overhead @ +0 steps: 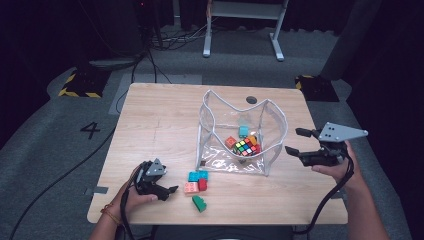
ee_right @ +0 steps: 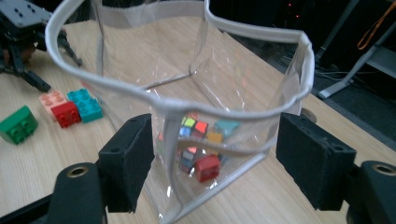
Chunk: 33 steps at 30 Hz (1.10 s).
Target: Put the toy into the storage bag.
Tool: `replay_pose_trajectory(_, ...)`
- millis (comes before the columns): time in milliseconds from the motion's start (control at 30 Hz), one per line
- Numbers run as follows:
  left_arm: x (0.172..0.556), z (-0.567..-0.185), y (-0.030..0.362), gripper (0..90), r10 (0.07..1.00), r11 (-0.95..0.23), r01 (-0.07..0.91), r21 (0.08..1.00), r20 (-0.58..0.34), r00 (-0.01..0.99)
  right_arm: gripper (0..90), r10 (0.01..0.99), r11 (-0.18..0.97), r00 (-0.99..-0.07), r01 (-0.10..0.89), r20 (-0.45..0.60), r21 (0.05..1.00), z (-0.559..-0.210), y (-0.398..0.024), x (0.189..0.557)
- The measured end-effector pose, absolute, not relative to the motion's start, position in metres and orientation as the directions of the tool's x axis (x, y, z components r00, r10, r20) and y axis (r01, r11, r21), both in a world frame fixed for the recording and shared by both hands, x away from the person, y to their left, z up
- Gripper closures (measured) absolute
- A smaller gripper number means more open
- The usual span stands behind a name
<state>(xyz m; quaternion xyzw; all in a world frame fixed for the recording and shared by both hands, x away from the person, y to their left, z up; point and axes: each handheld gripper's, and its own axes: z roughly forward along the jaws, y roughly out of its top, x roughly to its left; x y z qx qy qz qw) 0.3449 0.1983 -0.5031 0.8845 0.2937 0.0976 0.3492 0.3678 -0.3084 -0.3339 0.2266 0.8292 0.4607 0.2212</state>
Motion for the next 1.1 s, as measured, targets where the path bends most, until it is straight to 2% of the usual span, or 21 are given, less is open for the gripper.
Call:
replay_pose_trajectory(333,0.345,-0.503,0.198,12.2,0.589,-0.584,0.452,0.674,-0.032,0.808,30.2,0.584,0.481,-0.803,0.221,-0.122,0.848,-0.38,-0.313,0.348)
replay_pose_trajectory(467,0.345,-0.503,0.198,12.2,0.59,-0.586,0.449,0.675,-0.026,0.807,30.8,0.544,0.516,-0.832,0.227,-0.111,0.826,-0.4,-0.3,0.339)
replay_pose_trajectory(733,0.345,-0.503,0.198,12.2,0.59,-0.585,0.45,0.675,-0.026,0.807,31.0,0.458,0.5,-0.888,0.229,-0.031,0.835,-0.423,-0.275,0.326)
replay_pose_trajectory(1100,0.345,-0.503,0.198,12.2,0.59,-0.585,0.45,0.675,-0.026,0.807,32.3,0.378,0.535,-0.926,0.24,0.025,0.81,-0.457,-0.234,0.32)
